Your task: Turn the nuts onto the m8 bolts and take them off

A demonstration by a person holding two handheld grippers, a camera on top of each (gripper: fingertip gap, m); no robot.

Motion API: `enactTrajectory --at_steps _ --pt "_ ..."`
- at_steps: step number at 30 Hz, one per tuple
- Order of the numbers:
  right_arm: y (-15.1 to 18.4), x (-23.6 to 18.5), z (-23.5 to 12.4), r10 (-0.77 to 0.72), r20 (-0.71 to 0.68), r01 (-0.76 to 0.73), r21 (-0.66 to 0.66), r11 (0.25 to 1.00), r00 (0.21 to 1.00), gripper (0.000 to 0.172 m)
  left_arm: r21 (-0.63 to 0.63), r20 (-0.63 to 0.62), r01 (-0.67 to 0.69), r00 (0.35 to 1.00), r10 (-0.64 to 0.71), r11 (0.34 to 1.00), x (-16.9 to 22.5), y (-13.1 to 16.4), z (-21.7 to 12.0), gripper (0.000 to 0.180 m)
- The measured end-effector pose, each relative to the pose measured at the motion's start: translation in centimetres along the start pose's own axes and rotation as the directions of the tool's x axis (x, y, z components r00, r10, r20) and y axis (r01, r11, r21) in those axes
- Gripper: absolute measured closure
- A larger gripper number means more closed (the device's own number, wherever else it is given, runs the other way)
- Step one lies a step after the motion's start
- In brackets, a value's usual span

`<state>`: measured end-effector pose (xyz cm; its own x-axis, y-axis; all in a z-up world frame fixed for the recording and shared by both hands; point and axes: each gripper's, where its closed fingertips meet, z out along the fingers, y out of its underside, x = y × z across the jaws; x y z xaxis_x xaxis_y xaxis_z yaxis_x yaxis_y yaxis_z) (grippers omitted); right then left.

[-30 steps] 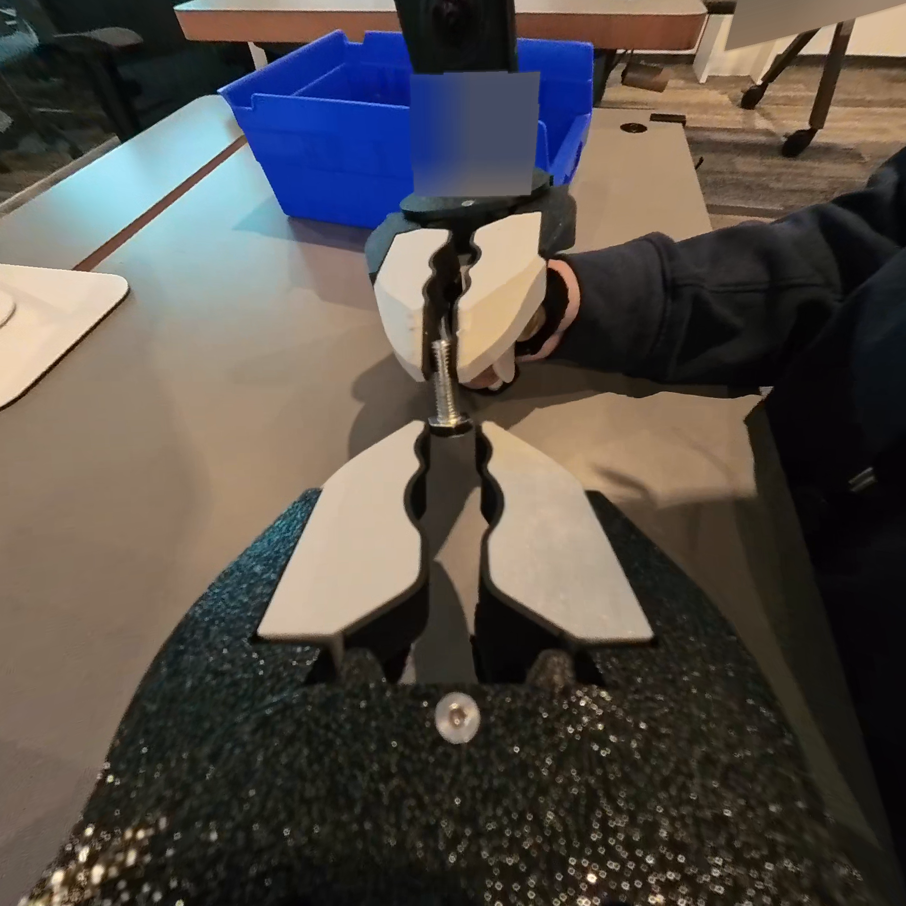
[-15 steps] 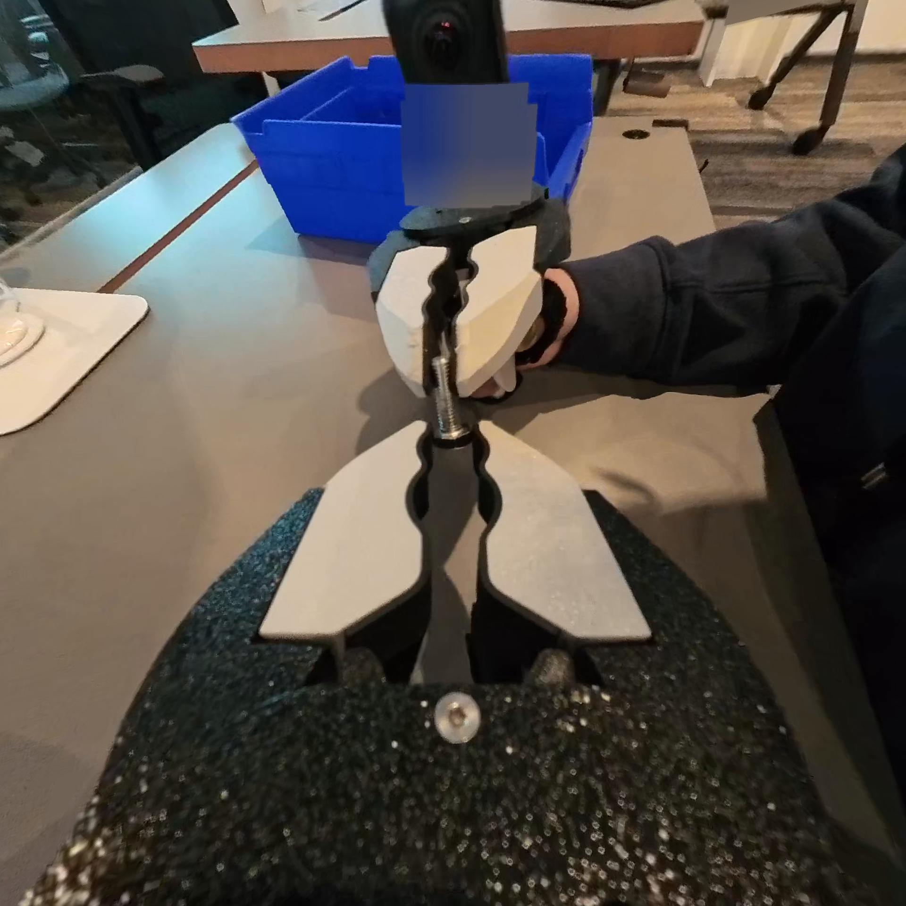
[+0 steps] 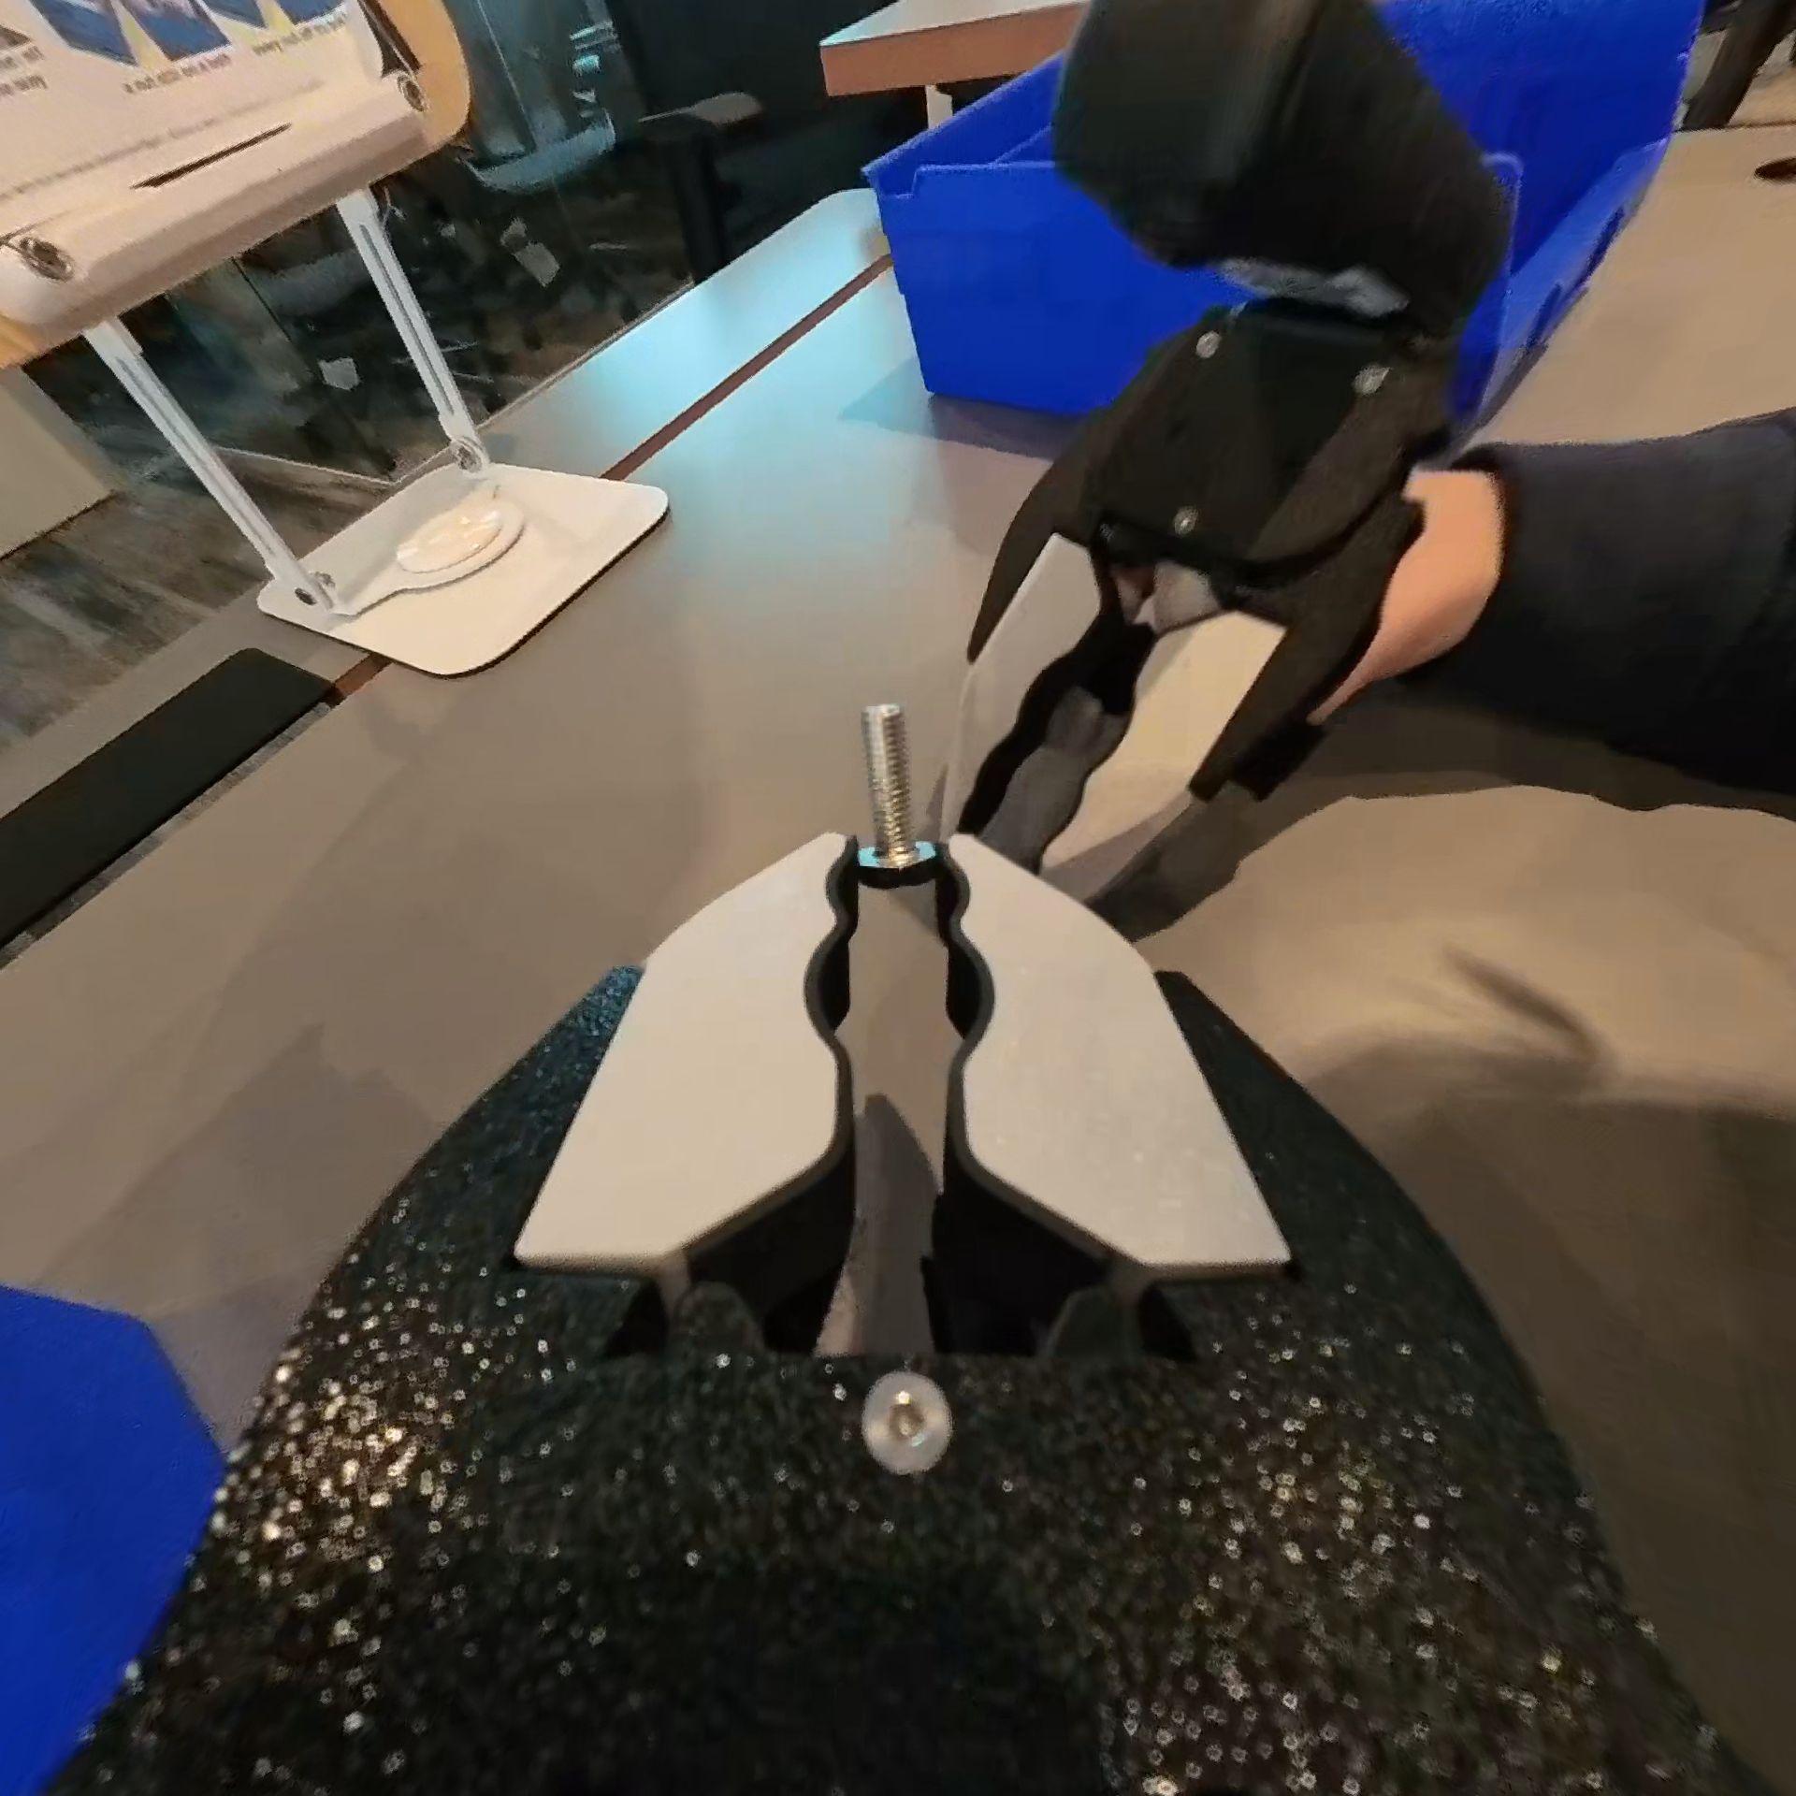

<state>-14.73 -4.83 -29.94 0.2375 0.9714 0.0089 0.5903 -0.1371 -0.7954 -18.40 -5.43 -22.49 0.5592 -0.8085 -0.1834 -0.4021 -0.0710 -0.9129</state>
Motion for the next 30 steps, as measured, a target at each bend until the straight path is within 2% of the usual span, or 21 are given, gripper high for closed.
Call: enactTrajectory --at_steps 6,9,11,15,20,24,27,30 --pt "0.4 0.3 1.2 -0.013 -0.039 0.010 -0.074 0.997 0.999 0.148 0.003 -0.003 0.000 1.000 0.000 1.000 0.1 0.2 0.1 0.166" --pt "0.1 0.1 1.7 -0.017 -0.035 0.014 -0.078 0.997 0.999 0.150 0.013 -0.005 0.007 1.000 -0.007 1.000 0.1 0.0 0.2 0.166" --pt "-0.1 0.1 1.8 -0.024 -0.032 0.021 -0.081 0.997 0.999 0.157 0.016 -0.002 0.009 1.000 -0.009 1.000 0.1 -0.1 0.3 0.166" --pt "-0.3 0.7 1.5 -0.022 -0.065 0.018 -0.059 0.998 0.998 0.158 0.027 0.002 0.023 1.000 -0.023 0.999 -0.2 -0.3 0.9 0.166" --pt "-1.3 3.2 -0.6 0.032 -0.162 -0.019 0.081 0.997 0.986 0.158 0.093 -0.003 0.037 0.999 -0.037 0.995 -1.1 -1.1 3.3 0.166" --pt "-2.1 5.3 -3.3 0.108 -0.236 -0.055 0.219 0.974 0.966 0.158 0.104 -0.027 -0.013 1.000 0.016 0.995 -1.5 -1.1 5.8 0.166" --pt "-3.7 5.4 -5.5 0.167 -0.207 -0.078 0.382 0.921 0.964 0.158 0.101 -0.075 -0.067 0.994 0.075 0.993 -1.3 -0.6 7.2 0.166" --pt "-5.6 3.8 -7.3 0.136 -0.086 -0.071 0.529 0.846 0.987 0.158 0.109 -0.145 -0.098 0.983 0.113 0.989 -0.5 0.1 7.5 0.166"
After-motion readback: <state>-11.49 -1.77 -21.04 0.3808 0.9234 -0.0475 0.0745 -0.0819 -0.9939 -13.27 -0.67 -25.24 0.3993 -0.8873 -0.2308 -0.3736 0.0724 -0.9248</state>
